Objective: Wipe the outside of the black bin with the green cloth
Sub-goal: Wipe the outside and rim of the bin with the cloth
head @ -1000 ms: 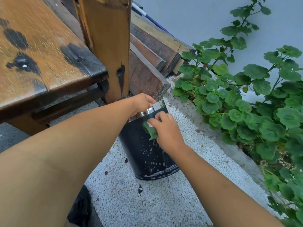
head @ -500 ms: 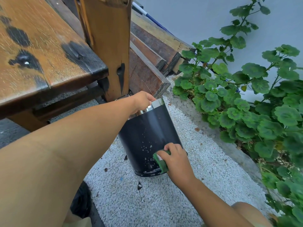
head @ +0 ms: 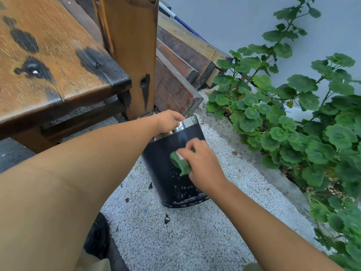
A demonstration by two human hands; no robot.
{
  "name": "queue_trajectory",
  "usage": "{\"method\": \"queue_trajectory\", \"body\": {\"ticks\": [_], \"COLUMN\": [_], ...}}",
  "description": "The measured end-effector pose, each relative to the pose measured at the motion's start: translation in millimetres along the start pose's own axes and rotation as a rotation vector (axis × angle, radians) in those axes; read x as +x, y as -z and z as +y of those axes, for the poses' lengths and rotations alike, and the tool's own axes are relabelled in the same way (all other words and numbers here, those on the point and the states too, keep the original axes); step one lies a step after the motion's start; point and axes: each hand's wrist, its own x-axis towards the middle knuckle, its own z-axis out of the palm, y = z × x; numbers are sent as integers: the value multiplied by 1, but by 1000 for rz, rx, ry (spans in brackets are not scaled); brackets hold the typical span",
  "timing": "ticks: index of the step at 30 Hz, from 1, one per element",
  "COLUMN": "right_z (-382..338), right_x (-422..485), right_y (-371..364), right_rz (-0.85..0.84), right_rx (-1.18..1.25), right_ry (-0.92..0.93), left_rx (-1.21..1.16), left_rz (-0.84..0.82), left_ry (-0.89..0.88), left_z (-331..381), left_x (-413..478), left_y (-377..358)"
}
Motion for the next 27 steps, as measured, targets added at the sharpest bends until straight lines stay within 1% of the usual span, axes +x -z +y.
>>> {"method": "queue_trajectory", "body": {"ticks": [3,6,8,10,13,15,17,20,23,27], "right_z": [-14,-22,-24,-26,-30,-30,-28,-21,-14,-11], "right_x": [35,57,64,68,72,69,59,34,7,-22], "right_y": [3,-7,-17,-26,-34,-37,-41,-50,-60,-71], "right_rz": [58,70,89,107,97,71,35,15,-29,-135], "right_rx": [-126,-222,-239,-249,-261,-265,-282,-285,-287,-322], "right_ry": [16,7,-18,-43,-56,-53,-32,-3,44,71], "left_rx": [-64,-81,-107,-154,-172,-99,46,221,301,325], "left_rz": [-15,-25,0,-20,-24,-33,-62,-60,-82,-91], "left_ry": [16,52,104,146,158,109,40,-2,-34,-50], "left_z": [2,2,0,-2,-3,-4,-3,-6,-8,-6], "left_x": [1,4,6,8,10,10,10,11,12,13], "left_y": [2,3,3,4,4,4,5,4,4,6]}}
